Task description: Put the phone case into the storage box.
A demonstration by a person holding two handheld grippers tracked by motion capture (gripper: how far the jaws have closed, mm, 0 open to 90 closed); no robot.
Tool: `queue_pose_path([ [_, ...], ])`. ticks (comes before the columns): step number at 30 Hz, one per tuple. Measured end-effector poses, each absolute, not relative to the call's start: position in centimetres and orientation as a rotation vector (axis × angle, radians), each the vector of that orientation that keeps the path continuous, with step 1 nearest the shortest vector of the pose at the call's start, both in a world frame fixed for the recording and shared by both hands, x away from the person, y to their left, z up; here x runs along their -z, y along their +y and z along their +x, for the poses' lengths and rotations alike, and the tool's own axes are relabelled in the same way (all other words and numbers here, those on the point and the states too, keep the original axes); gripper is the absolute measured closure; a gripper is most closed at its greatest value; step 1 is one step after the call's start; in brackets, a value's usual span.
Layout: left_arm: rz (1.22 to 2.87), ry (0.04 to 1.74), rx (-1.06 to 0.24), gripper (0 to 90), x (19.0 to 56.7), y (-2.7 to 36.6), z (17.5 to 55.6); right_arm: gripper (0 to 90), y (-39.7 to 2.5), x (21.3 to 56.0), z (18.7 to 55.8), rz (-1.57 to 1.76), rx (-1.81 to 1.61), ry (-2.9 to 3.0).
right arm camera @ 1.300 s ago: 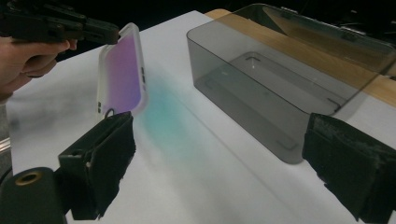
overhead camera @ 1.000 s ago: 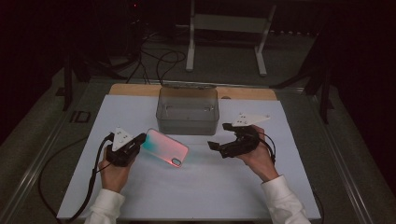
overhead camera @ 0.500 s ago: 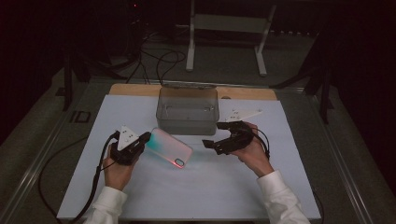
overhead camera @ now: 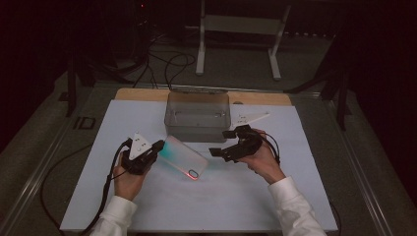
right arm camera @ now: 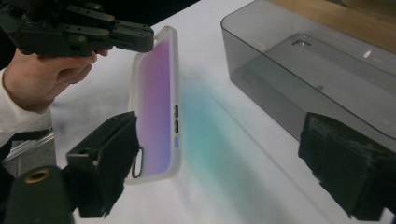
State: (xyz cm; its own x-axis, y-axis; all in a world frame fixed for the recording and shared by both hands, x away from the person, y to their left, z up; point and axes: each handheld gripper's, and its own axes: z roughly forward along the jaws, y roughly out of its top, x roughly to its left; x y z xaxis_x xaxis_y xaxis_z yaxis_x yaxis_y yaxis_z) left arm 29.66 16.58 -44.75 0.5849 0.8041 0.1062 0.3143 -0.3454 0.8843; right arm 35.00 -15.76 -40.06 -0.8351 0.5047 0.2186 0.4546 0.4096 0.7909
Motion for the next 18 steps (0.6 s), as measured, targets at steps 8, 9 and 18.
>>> queue_pose_path([
  [8,1.926,0.855,-0.686,89.0,44.7,15.8,29.5,14.5,-15.0,40.3,35.1,0.879,-1.397,2.660],
  [9,1.929,0.849,-0.688,89.0,44.7,15.8,29.4,14.9,-14.9,40.3,35.1,0.882,-1.383,2.670],
  [18,1.927,0.805,-0.684,89.0,44.6,15.0,29.2,17.9,-14.1,40.6,35.5,0.895,-1.358,2.715],
])
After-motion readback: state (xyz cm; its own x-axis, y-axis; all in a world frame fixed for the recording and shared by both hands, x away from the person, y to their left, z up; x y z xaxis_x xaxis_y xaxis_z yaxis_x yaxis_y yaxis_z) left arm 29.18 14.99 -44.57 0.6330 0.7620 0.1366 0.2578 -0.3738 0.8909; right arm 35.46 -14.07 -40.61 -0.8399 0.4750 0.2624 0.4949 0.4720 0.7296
